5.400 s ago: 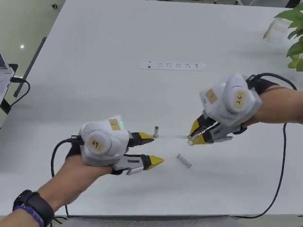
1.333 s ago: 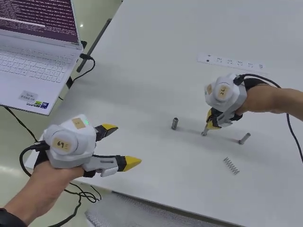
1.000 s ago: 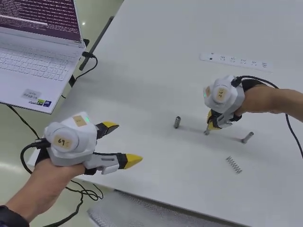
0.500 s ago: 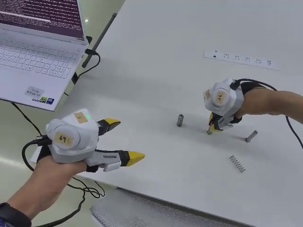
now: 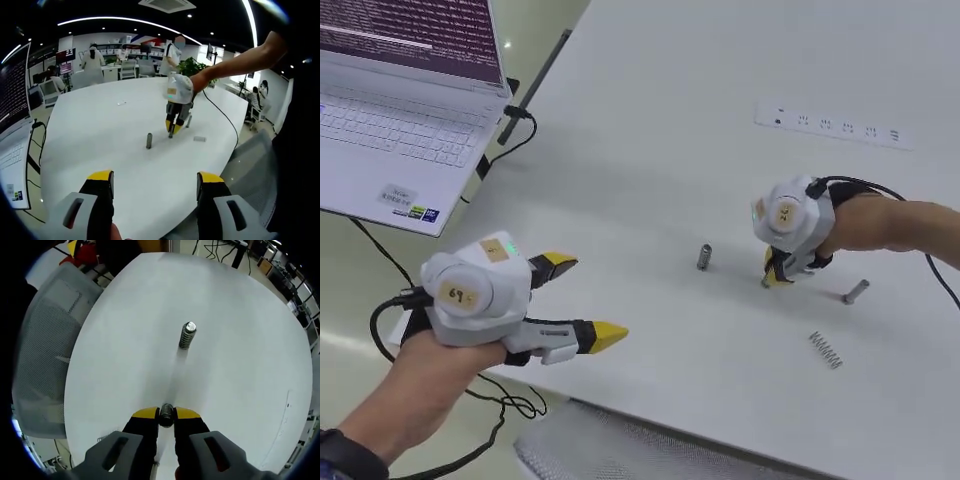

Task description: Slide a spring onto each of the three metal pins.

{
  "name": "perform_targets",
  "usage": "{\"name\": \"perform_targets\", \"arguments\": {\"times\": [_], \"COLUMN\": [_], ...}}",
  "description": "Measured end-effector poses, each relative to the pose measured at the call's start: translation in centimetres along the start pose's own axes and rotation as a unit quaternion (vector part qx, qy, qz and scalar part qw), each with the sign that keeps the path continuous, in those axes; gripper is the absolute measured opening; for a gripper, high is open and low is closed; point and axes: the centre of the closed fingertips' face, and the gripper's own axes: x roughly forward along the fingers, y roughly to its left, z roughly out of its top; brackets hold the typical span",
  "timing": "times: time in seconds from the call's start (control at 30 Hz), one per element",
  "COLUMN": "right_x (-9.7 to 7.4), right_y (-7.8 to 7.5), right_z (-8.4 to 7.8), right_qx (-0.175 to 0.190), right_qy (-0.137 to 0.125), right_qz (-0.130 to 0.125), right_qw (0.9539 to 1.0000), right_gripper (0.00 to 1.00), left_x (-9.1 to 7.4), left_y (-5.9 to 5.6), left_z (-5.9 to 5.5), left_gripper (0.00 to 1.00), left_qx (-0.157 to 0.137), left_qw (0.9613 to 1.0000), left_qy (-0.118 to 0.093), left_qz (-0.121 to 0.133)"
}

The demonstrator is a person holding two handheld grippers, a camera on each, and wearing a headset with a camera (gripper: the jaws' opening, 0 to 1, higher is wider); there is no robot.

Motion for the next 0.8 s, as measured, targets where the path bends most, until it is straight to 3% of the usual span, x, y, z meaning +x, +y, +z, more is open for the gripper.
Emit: {"name": "perform_targets", "arguments": {"times": [0.47,0.8], "right_x": [0.23,-0.22], "right_y": [-0.11,0.01], "right_z": [-0.61,-0.82], "right_qx": [-0.004,0.0], "right_qy": [0.011,0.009], "right_qz": [0.006,0.004], "right_qw": [0.9999,1.0], "right_gripper": [0.25,0.29], "left_x": [-0.06,-0.08], "left_y": [0.03,-0.01], "left_z": [0.12,0.34], "left_gripper": [0.63,0.63], "left_qx": [0.0,0.003], "left_qw": [1.0,1.0], "left_qy": [0.0,-0.002], "left_qz": [0.0,-0.002]}}
